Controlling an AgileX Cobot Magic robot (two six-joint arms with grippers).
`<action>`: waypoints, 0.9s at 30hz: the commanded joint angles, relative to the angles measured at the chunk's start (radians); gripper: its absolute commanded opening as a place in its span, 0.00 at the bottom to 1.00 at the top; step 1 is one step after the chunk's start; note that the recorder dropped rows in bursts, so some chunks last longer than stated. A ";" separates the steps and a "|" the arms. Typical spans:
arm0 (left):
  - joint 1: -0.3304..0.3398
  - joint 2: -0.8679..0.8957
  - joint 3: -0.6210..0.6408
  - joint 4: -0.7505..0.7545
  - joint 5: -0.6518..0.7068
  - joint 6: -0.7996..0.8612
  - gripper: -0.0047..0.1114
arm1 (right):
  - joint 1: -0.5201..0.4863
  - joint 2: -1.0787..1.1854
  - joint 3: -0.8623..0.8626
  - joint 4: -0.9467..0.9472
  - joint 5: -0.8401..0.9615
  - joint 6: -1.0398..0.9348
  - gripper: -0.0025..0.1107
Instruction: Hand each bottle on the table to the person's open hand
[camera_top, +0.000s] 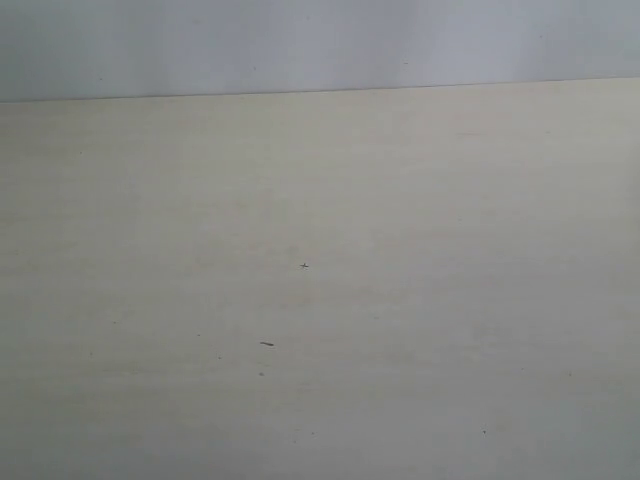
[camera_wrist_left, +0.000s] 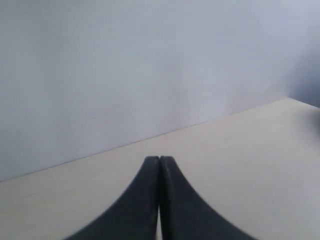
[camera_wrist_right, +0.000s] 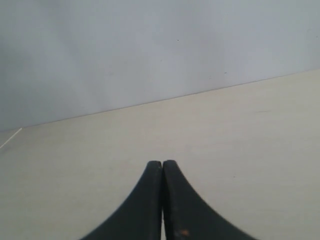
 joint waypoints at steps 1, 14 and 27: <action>0.028 -0.028 0.004 -0.018 -0.011 0.003 0.06 | 0.000 -0.008 0.003 -0.002 0.004 -0.001 0.02; 0.028 -0.028 0.231 0.407 -0.201 -0.540 0.06 | 0.000 -0.008 0.003 -0.002 0.004 -0.001 0.02; 0.026 -0.104 0.524 0.674 -0.438 -0.731 0.06 | 0.000 -0.008 0.003 -0.002 0.004 -0.001 0.02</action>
